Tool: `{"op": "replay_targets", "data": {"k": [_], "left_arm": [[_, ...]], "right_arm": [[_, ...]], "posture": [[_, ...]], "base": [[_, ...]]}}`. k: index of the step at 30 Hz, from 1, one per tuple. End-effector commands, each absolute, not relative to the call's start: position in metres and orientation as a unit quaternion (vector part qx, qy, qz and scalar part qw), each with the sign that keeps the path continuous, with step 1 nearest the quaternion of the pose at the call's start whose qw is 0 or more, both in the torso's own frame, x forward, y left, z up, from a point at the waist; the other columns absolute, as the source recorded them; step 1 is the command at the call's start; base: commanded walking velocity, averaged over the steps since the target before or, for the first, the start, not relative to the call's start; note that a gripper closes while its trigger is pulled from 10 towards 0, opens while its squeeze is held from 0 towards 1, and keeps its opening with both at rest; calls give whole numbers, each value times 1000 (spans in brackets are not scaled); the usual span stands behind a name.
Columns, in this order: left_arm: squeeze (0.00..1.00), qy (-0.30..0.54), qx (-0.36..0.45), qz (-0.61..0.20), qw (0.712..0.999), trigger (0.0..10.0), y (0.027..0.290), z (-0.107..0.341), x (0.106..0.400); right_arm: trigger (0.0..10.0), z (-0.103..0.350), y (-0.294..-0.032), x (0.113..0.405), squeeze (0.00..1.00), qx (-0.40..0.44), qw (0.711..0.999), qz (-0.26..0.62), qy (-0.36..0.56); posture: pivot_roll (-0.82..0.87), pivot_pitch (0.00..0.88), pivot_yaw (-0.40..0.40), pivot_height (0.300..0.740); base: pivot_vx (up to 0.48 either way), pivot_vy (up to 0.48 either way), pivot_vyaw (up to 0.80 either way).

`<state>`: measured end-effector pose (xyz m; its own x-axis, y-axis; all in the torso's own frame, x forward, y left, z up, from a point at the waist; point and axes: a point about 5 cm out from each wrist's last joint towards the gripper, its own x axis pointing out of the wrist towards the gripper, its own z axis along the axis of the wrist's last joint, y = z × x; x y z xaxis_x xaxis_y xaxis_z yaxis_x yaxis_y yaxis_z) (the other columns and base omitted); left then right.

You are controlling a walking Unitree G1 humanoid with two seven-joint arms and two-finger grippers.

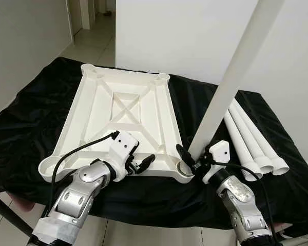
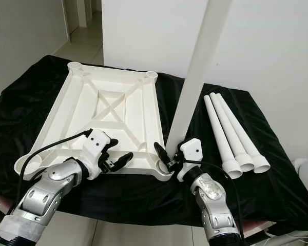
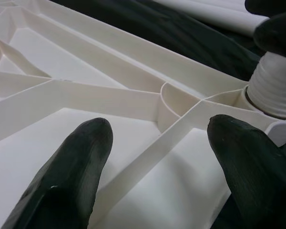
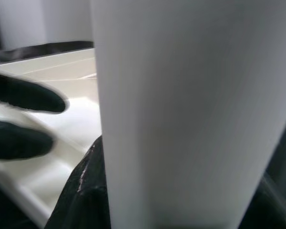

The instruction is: Building children table

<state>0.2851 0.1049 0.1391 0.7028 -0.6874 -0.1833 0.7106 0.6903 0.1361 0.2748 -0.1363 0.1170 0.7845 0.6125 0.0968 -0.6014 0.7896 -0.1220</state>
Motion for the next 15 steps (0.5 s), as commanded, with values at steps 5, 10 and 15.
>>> {"op": "replay_targets", "data": {"k": [5,10,15], "left_arm": [[0,55,101,-397,911,10000,101,144,285],[0,55,101,-396,911,10000,101,144,285],[0,54,100,-394,912,10000,100,145,286]], "right_arm": [[10000,87,-137,267,0,-40,941,337,8],[10000,87,-136,266,0,-42,940,340,6],[10000,89,-134,266,0,-61,934,353,-6]], "posture": [[101,25,-102,740],[101,25,-102,740],[95,26,-98,740]], "base": [[0,0,0],[0,0,0],[0,0,0]]}}
